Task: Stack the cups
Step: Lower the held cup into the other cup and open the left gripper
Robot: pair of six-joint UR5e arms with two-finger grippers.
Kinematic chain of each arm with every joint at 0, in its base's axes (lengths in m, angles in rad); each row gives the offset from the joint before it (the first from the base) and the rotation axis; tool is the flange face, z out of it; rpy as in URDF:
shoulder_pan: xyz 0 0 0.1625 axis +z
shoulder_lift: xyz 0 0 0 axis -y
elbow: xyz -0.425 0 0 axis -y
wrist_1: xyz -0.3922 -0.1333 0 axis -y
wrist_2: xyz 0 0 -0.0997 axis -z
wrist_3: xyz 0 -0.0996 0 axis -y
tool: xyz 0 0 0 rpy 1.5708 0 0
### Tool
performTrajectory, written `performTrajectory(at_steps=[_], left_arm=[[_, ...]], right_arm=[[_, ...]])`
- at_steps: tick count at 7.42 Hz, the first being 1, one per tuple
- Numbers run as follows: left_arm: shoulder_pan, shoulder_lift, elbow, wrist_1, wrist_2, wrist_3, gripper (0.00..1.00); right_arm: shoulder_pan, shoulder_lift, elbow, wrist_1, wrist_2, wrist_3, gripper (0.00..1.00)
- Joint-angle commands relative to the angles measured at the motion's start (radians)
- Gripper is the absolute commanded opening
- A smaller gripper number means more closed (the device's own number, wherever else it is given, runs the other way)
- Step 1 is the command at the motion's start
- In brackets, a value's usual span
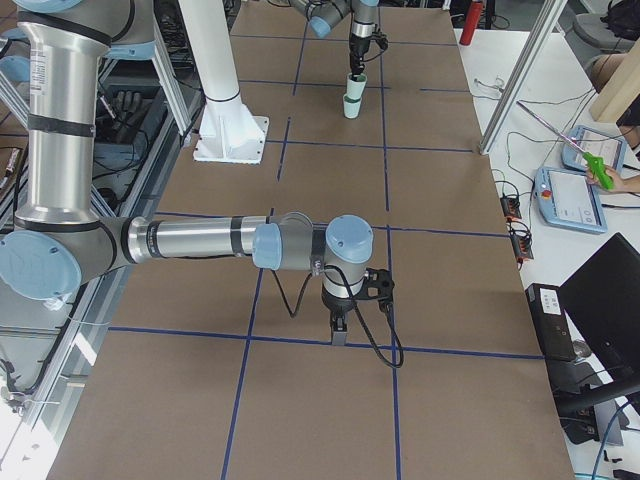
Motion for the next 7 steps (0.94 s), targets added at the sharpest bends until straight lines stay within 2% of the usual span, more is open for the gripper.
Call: performTrajectory(at_steps=[1, 2, 3, 7], left_arm=[[0.002, -0.006, 0.012, -0.004, 0.0, 0.0, 0.0], [0.002, -0.006, 0.015, -0.004, 0.0, 0.002, 0.0], [0.002, 0.0, 0.015, -0.032, 0.0, 0.011, 0.99], [-0.036, 0.014, -0.044, -0.039, 0.007, 0.013, 1.0]], right_arm=[[0.0, 0.0, 0.0, 0.0, 0.0, 0.0, 1.0], [0.0, 0.0, 0.0, 0.001, 0.0, 0.0, 1.0], [0.0, 0.0, 0.0, 0.0, 0.0, 0.0, 1.0], [0.0, 0.0, 0.0, 0.001, 0.0, 0.0, 1.0]])
